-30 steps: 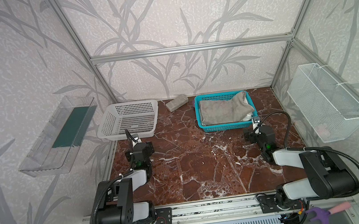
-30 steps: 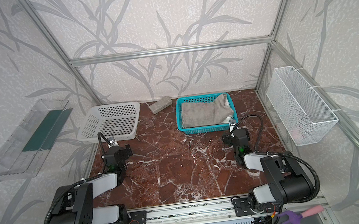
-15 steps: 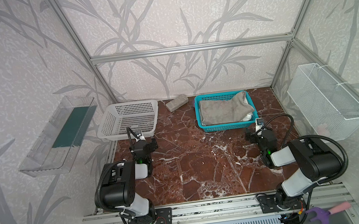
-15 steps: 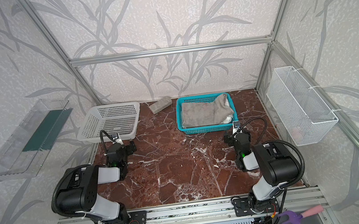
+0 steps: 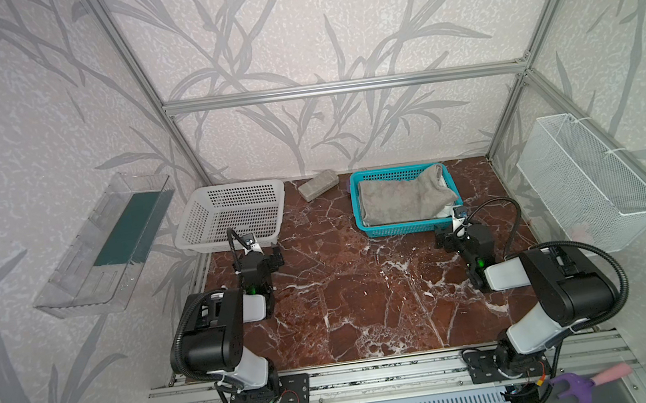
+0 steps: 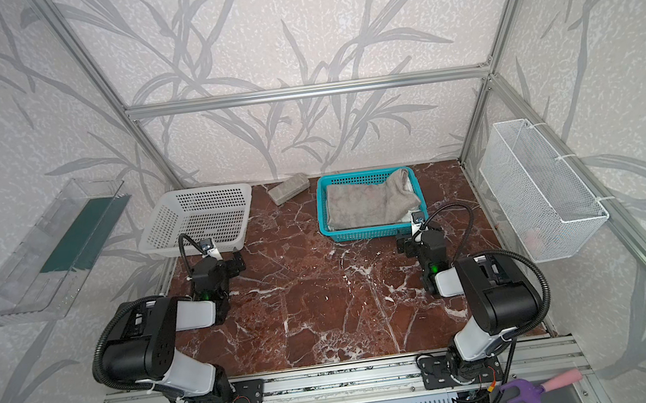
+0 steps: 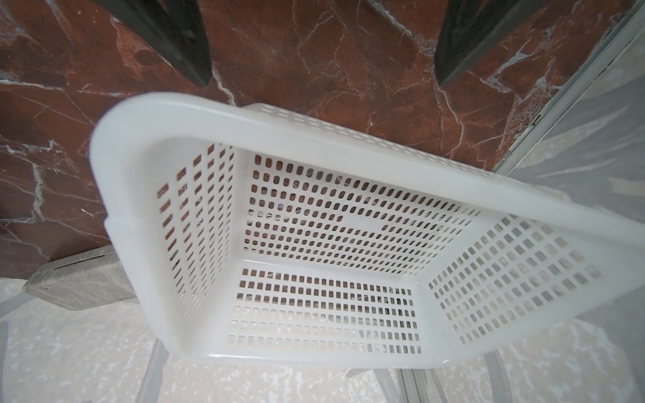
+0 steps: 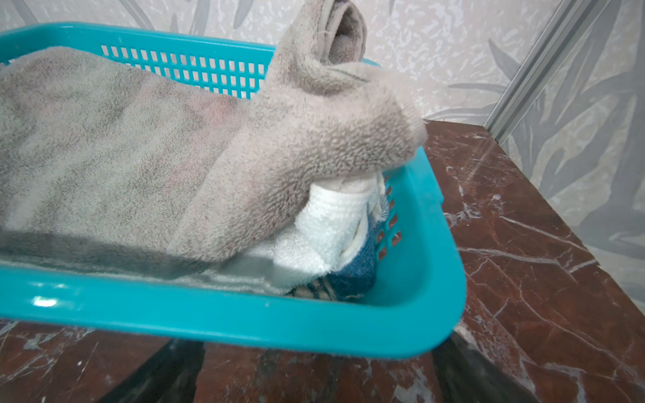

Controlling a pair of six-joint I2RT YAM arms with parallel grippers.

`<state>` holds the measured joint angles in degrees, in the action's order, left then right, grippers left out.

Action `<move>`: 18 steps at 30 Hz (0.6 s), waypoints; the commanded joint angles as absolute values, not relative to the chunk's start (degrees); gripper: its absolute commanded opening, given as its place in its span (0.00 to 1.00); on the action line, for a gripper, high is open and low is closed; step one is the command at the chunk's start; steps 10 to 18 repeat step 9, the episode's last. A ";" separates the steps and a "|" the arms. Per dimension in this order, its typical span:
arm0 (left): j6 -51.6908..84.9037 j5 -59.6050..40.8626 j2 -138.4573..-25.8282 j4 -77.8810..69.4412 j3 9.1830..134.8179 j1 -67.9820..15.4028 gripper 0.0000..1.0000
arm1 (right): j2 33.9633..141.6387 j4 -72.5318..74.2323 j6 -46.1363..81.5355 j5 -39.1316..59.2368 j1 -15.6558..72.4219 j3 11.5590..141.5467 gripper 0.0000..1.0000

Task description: Fold and stack the towels

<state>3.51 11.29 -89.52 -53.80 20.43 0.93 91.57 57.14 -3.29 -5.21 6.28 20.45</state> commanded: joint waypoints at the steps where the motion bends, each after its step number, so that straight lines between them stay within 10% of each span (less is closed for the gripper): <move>1: 2.72 10.84 -89.91 -55.69 20.94 1.12 0.99 | 90.92 57.26 -4.13 -4.41 6.33 20.93 0.99; 18: 2.68 10.85 -89.91 -55.74 20.92 1.10 0.99 | 91.22 56.44 -4.11 -4.75 6.59 21.53 0.99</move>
